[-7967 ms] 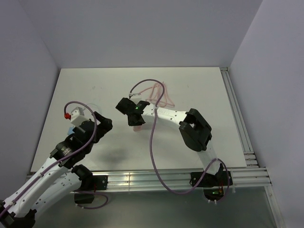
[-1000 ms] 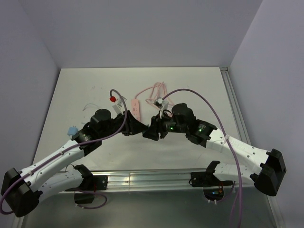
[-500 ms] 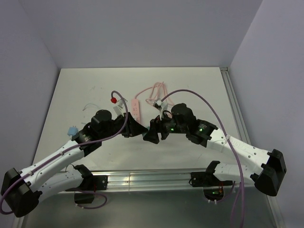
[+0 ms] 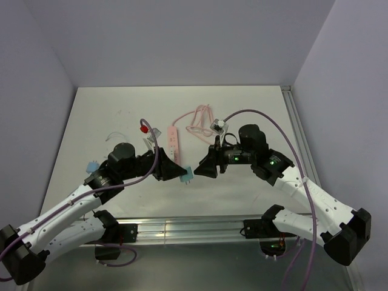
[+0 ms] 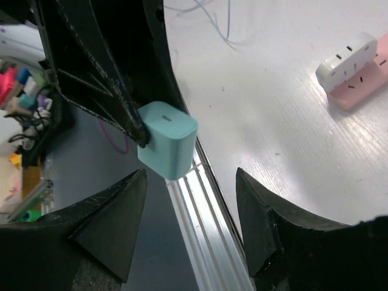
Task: Insert the plug
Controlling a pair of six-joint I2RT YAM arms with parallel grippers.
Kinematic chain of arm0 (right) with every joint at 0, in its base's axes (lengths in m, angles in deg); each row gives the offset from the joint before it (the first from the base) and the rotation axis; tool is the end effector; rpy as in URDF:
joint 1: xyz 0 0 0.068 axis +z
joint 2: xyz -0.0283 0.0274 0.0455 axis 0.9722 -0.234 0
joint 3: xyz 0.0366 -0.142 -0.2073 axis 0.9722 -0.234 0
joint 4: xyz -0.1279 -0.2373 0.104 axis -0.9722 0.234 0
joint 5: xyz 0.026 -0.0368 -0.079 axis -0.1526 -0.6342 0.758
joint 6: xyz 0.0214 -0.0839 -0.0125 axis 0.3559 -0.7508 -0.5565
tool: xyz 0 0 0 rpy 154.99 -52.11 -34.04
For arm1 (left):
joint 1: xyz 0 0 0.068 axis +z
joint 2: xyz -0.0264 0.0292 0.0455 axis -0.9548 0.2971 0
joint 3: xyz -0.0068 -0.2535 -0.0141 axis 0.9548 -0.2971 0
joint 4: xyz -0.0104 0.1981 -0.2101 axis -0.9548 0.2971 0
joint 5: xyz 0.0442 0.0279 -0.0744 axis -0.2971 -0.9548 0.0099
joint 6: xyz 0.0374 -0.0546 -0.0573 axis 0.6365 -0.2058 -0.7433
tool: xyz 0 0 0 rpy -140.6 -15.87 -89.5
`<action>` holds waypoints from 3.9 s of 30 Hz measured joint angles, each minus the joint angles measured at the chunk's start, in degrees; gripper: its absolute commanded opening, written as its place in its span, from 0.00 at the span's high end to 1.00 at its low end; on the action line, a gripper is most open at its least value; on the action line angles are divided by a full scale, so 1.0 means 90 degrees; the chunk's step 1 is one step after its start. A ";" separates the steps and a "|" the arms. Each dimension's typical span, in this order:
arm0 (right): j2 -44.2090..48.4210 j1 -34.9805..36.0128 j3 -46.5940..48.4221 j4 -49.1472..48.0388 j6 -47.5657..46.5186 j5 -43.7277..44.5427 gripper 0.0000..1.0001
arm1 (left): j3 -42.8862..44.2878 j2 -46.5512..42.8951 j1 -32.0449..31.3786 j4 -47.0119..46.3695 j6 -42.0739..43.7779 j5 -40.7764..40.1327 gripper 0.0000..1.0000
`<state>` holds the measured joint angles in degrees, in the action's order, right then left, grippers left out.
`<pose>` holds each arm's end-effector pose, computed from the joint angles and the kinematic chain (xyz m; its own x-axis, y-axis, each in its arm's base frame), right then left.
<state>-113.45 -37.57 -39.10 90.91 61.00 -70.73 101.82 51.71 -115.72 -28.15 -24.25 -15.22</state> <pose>0.1903 0.2168 0.2909 -0.5853 -0.1549 -0.7959 -0.7953 0.3010 0.5262 0.1796 -0.2154 0.2739 -0.7918 -0.1622 -0.5889 0.5135 0.3455 -0.7855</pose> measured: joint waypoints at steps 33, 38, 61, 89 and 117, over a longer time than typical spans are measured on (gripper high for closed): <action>-0.0238 -0.0085 -0.0542 -0.2353 0.1617 -0.2302 1.00 | -0.0010 -0.0146 0.0012 -0.1341 0.0044 0.1202 0.62; -0.0243 -0.0044 -0.0544 -0.2261 0.1581 -0.2215 1.00 | -0.0007 -0.0146 0.0005 -0.1061 0.0287 0.1088 0.53; -0.0457 -0.0015 -0.0284 -0.1127 0.0794 -0.1955 1.00 | 0.0486 0.0311 0.0000 0.0080 0.0886 0.1282 0.47; -0.0656 0.0279 -0.0104 -0.0420 0.0350 -0.1919 1.00 | 0.1013 0.0758 0.0000 0.1294 0.1566 0.1780 0.47; -0.0775 0.0289 0.0328 0.0206 0.0170 0.0068 0.15 | 0.1557 0.0209 0.0352 0.2691 0.1535 -0.1212 1.00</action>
<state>-120.42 -34.97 -36.15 92.77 62.53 -70.12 115.83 53.58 -112.55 -3.93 -10.44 -26.13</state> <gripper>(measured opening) 0.844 0.368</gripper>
